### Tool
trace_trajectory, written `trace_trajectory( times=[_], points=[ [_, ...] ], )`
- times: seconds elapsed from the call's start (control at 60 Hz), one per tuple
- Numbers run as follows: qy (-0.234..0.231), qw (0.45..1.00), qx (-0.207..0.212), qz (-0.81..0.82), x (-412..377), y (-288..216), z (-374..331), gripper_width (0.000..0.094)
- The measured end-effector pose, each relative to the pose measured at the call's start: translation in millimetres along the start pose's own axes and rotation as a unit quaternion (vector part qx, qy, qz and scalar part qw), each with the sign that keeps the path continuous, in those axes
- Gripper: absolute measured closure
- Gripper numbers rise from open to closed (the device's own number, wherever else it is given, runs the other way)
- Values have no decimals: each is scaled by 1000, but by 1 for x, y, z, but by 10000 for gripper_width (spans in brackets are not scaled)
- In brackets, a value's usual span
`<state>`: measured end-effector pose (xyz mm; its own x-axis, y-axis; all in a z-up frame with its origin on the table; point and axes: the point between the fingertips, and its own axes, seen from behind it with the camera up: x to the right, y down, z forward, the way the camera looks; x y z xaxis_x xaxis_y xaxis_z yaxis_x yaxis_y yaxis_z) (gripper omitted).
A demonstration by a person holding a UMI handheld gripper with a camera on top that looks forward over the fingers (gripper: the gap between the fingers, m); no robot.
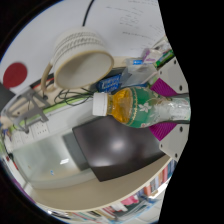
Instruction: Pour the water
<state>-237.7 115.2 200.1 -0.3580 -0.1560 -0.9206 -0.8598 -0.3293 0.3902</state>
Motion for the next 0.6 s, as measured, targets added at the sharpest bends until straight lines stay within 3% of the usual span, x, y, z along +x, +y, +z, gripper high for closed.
trace_trajectory(
  times=[0.133,0.3,0.433,0.6],
  points=[
    [44,959,17,-278,-30,-5,-4,636],
    [96,788,102,-600,-106,-65,-35,637],
    [132,675,157,-709,-136,-126,-62,638],
    [169,598,178,-763,-124,-206,-81,639]
  ],
)
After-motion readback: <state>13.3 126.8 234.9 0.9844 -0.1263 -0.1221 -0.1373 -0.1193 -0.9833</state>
